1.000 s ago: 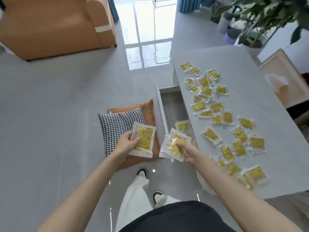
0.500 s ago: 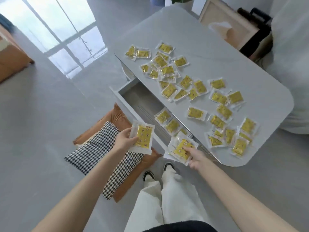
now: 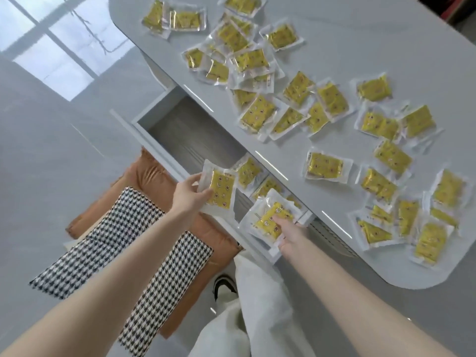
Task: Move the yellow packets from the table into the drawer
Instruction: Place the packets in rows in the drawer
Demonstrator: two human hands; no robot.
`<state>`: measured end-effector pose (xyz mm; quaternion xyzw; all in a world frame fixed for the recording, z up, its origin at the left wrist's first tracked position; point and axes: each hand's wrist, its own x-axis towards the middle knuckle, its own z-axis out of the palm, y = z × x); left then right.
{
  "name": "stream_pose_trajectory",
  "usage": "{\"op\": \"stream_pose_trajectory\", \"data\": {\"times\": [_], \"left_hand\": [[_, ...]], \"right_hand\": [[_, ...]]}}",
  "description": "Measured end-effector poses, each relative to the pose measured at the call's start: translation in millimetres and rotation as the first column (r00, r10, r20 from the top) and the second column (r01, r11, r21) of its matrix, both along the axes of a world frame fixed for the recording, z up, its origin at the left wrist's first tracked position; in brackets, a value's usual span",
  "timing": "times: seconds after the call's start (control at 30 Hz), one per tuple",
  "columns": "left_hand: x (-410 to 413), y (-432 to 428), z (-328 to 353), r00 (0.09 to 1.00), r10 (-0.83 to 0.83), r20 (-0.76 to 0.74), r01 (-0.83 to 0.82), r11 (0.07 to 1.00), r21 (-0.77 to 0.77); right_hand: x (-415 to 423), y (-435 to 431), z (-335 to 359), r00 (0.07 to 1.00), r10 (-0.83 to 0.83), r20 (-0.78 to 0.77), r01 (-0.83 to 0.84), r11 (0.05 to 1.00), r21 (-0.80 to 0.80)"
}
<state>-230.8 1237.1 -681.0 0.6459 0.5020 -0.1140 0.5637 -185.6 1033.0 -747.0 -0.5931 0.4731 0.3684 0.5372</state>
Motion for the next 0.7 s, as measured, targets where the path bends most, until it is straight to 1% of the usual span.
{"op": "stream_pose_trajectory", "data": {"times": [0.13, 0.23, 0.33, 0.47, 0.6, 0.7], "left_hand": [[40.1, 16.5, -70.3, 0.997, -0.078, -0.007, 0.078, 0.996, 0.032], [67.5, 25.6, -114.5, 0.992, -0.117, -0.05, 0.12, 0.99, 0.068], [90.4, 32.3, -152.3, 0.988, -0.135, -0.072, 0.14, 0.988, 0.07], [116.1, 37.4, -193.0, 0.982, -0.184, -0.053, 0.189, 0.977, 0.1], [134.3, 41.0, -222.6, 0.962, -0.26, -0.083, 0.271, 0.946, 0.178], [134.9, 41.2, -230.4, 0.946, -0.299, -0.128, 0.323, 0.912, 0.254]], "right_hand": [[20.7, 25.9, -67.3, 1.0, 0.014, -0.001, -0.014, 1.0, 0.009], [32.7, 39.0, -106.6, 1.0, 0.011, -0.005, -0.011, 1.0, 0.022], [44.4, 46.4, -131.0, 1.0, -0.015, 0.001, 0.015, 0.999, 0.032], [62.5, 52.5, -151.9, 0.997, -0.077, 0.03, 0.076, 0.996, 0.041], [72.7, 61.3, -166.3, 0.989, -0.147, 0.024, 0.146, 0.989, 0.038], [72.0, 66.5, -164.6, 0.992, -0.125, 0.012, 0.125, 0.992, -0.011]]}}
